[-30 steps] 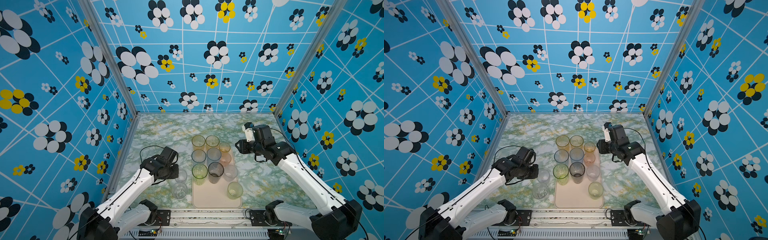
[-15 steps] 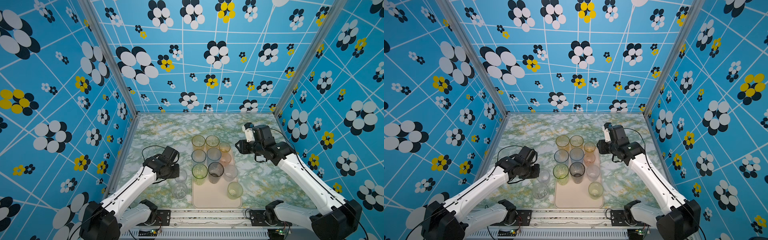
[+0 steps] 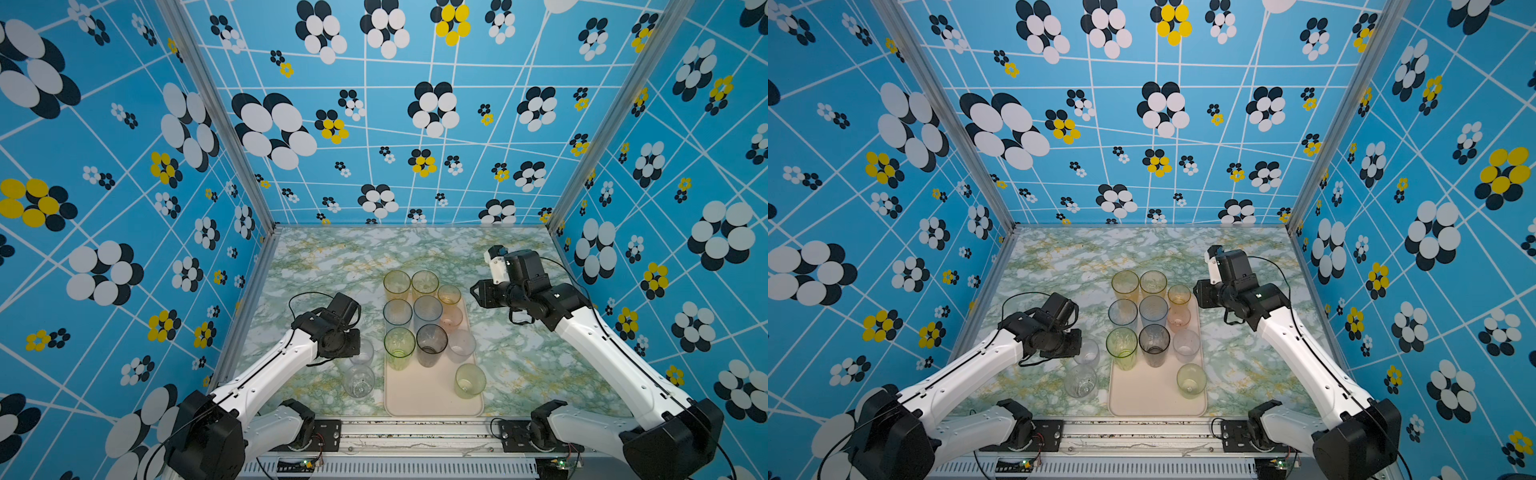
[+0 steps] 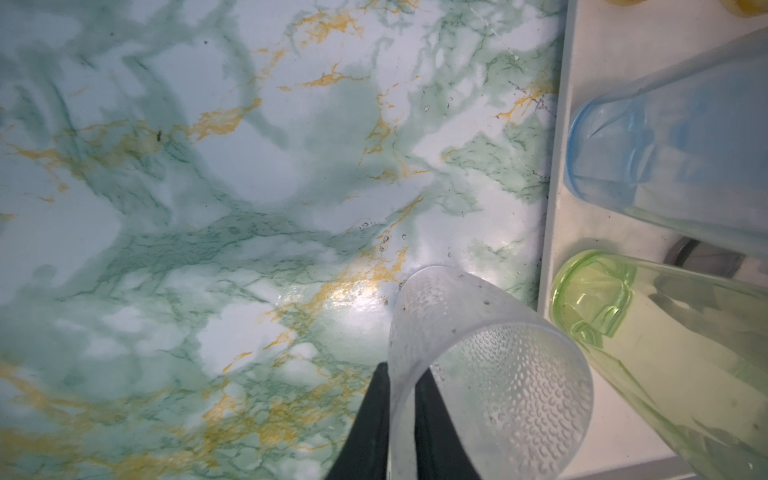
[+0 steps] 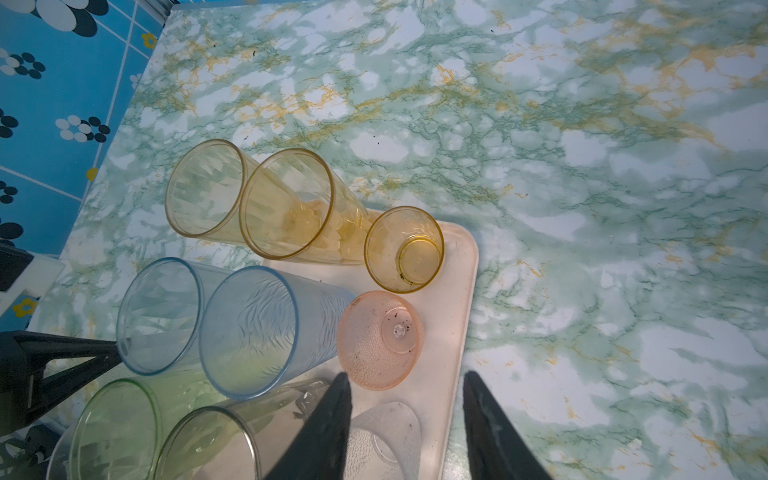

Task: Place the glasses into the tray
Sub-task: 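Close the left gripper on the frosted clear dimpled glass and lift it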

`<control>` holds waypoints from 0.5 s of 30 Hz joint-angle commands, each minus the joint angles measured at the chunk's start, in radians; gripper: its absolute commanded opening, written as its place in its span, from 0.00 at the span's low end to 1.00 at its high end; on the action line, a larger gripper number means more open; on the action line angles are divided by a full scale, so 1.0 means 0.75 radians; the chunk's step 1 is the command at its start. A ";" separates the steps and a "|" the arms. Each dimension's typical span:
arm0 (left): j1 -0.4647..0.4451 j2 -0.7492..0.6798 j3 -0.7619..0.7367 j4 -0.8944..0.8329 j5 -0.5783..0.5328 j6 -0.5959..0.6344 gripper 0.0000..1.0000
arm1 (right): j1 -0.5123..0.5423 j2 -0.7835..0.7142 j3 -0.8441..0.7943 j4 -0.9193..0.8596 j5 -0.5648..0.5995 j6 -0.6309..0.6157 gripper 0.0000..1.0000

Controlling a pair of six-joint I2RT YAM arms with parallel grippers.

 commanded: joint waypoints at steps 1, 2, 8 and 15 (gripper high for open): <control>0.011 0.014 -0.014 0.008 0.010 0.026 0.14 | -0.009 0.016 -0.024 0.019 -0.025 -0.010 0.46; 0.010 0.014 -0.014 0.008 0.012 0.028 0.13 | -0.010 0.018 -0.026 0.018 -0.026 -0.010 0.46; 0.011 0.035 -0.011 0.004 0.000 0.047 0.07 | -0.009 0.014 -0.035 0.021 -0.023 -0.006 0.46; 0.009 0.023 0.044 -0.029 -0.039 0.078 0.06 | -0.010 0.004 -0.049 0.020 -0.014 -0.004 0.46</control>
